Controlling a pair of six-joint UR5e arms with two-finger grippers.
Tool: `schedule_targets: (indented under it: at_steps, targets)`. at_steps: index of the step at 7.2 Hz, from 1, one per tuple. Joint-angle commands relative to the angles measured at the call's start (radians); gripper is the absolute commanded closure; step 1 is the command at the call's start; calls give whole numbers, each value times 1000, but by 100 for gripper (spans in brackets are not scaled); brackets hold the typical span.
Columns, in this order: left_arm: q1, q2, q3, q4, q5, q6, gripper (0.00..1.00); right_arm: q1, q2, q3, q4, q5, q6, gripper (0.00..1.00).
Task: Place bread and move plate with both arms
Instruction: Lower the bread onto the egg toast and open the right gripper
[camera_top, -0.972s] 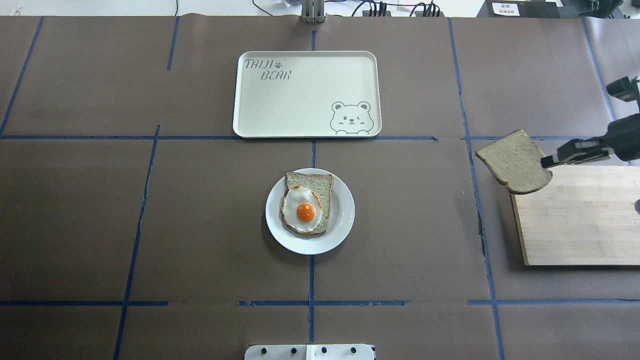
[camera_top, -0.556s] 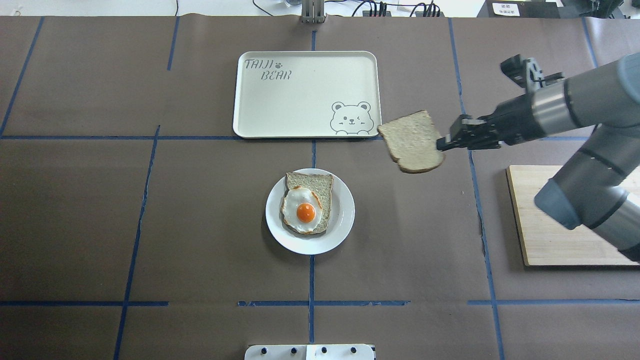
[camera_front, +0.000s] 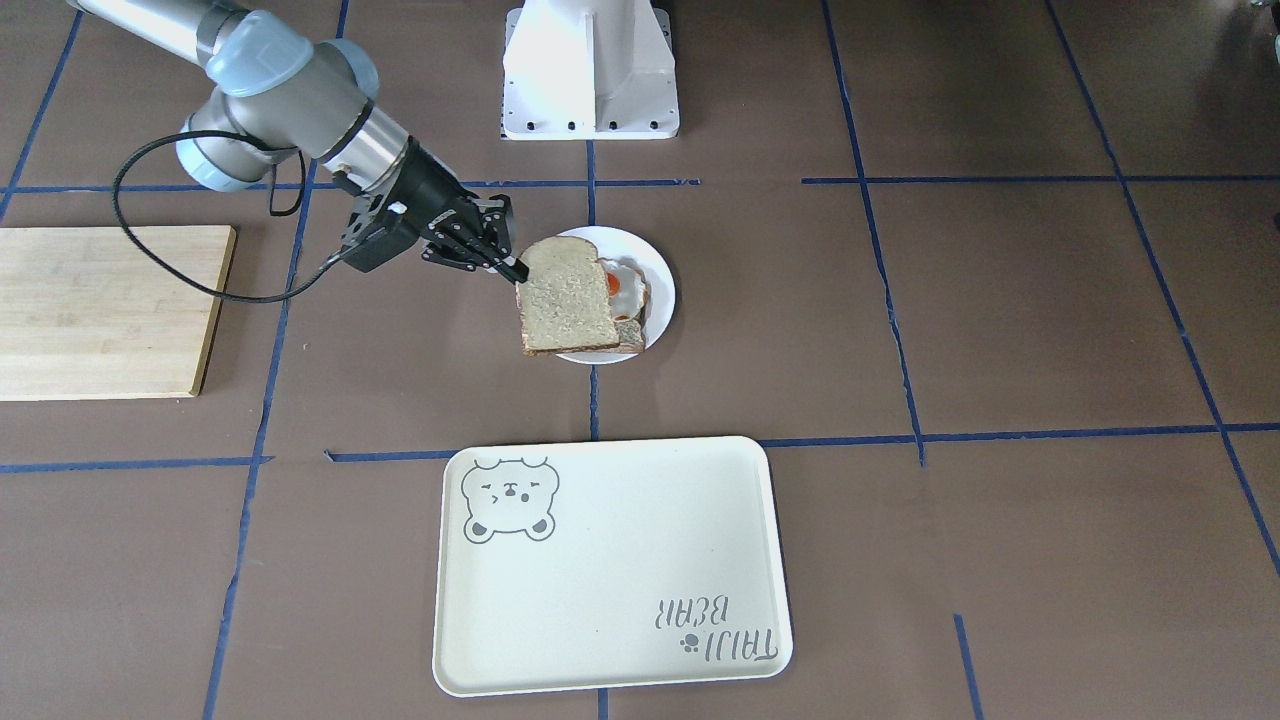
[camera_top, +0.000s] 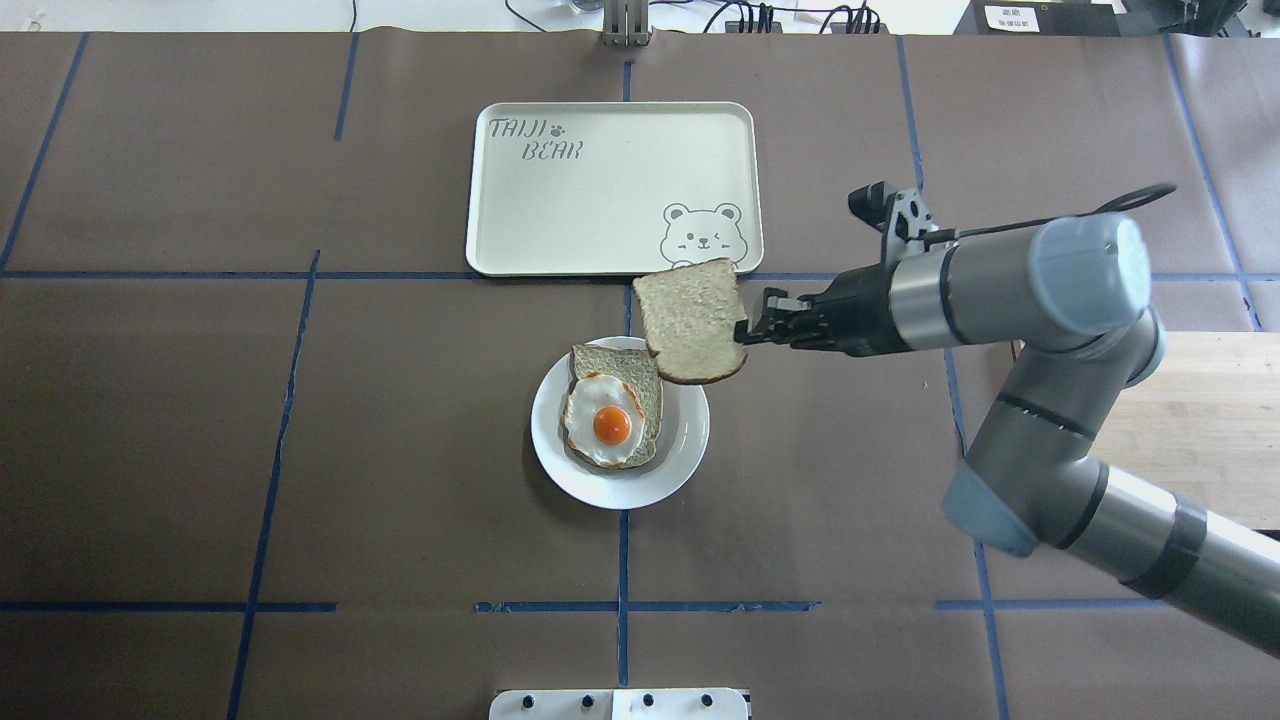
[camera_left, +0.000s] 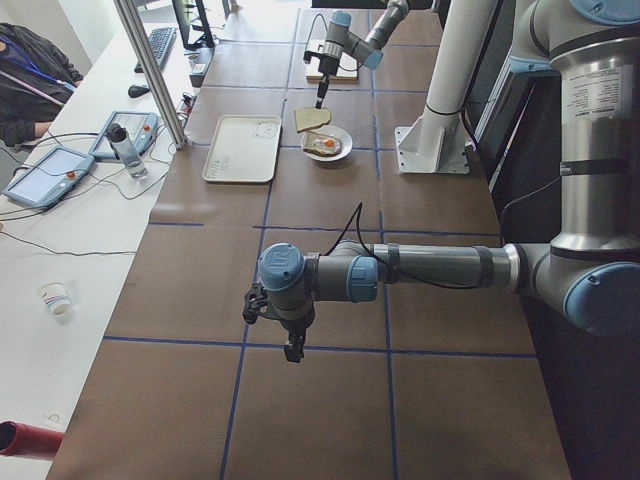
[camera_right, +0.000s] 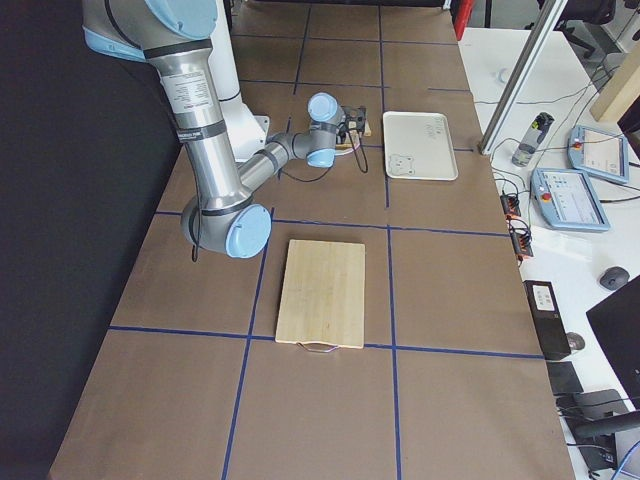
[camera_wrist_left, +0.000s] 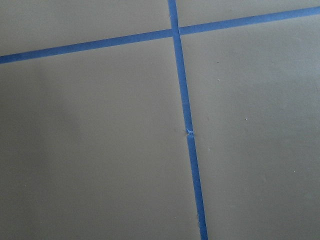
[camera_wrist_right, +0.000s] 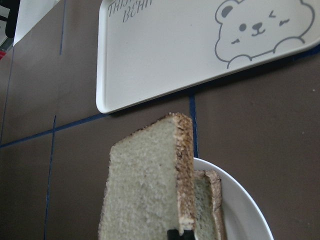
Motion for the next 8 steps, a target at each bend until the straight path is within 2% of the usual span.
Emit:
schedule_targets:
  at_steps: [1, 4, 8]
  targets:
    - [0, 0, 0, 0, 1, 0, 0, -138, 25, -1, -43, -244, 60, 100]
    - [0, 0, 0, 0, 1, 2, 0, -224, 15, -5, -53, -398, 87, 100]
    - [2, 0, 0, 0, 1, 0, 0, -228, -5, -9, -53, -400, 84, 100]
